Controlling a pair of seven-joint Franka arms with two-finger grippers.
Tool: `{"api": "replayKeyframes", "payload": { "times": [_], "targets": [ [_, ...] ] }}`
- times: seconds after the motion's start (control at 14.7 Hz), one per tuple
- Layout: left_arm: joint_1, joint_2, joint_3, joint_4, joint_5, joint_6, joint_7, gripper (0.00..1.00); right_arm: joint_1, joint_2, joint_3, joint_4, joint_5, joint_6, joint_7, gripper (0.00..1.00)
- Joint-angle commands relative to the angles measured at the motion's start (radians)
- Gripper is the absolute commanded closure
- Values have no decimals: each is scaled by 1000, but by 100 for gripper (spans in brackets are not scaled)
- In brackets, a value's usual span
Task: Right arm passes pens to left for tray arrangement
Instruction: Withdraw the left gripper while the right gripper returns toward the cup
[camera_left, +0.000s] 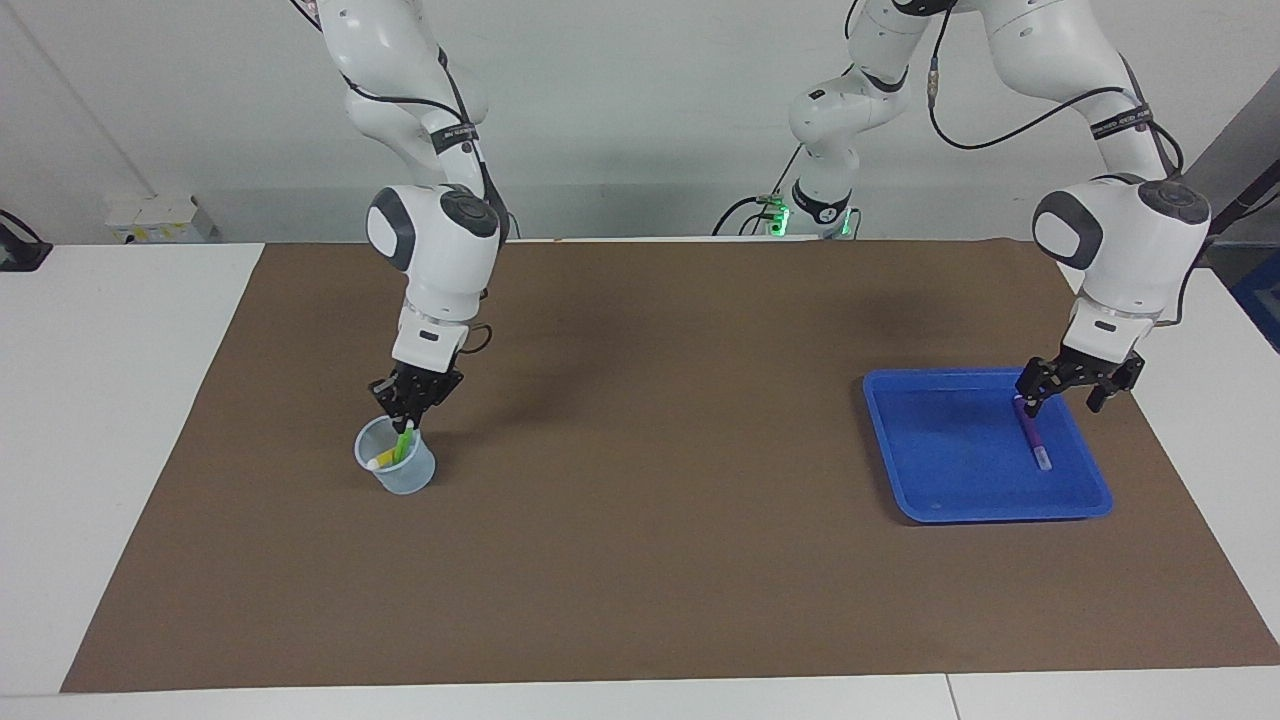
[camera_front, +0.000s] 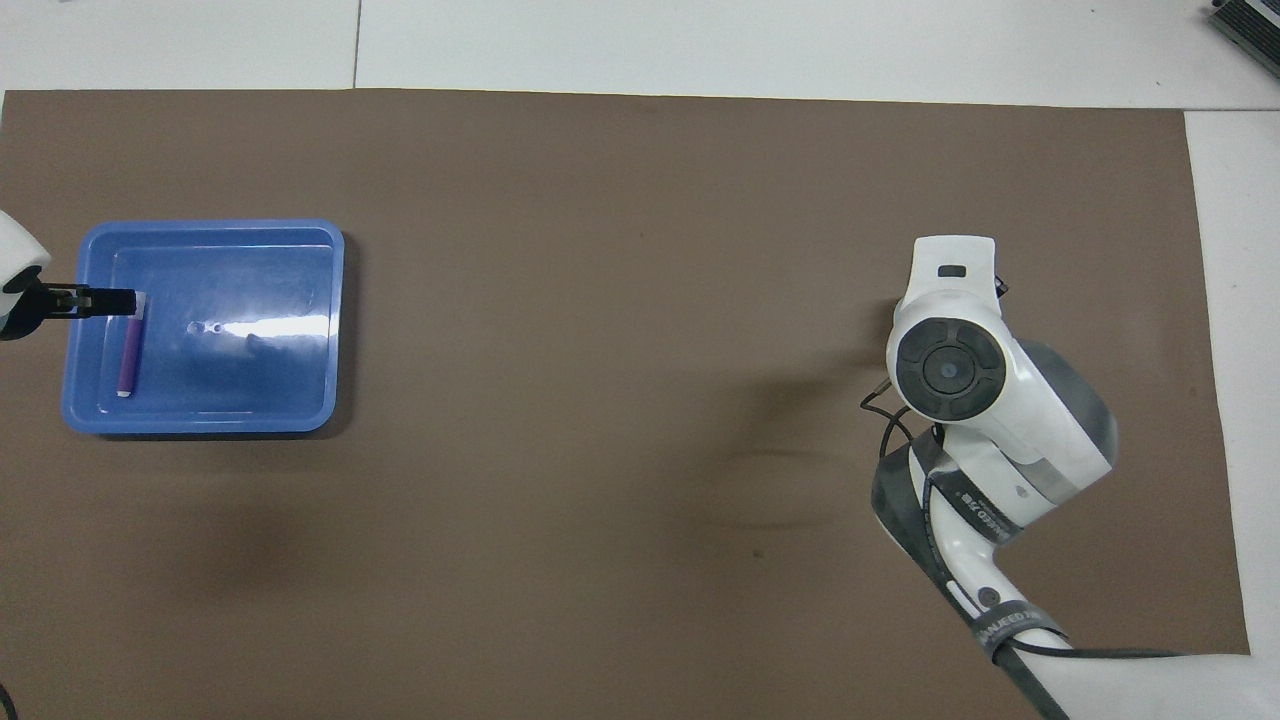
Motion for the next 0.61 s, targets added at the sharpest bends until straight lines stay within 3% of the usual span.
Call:
{"api": "replayKeyframes", "payload": {
  "times": [0.0, 0.34, 0.54],
  "targets": [
    [6, -28, -4, -5, -20, -76, -95, 0, -11, -10, 7, 60, -4, -74, -70, 100],
    [6, -37, 0, 34, -163, -211, -223, 0, 0, -34, 8, 181, 194, -259, -222, 100],
    [5, -48, -1, 67, -164, -308, -346, 0, 0, -63, 46, 206, 211, -349, -225, 100]
  ]
}}
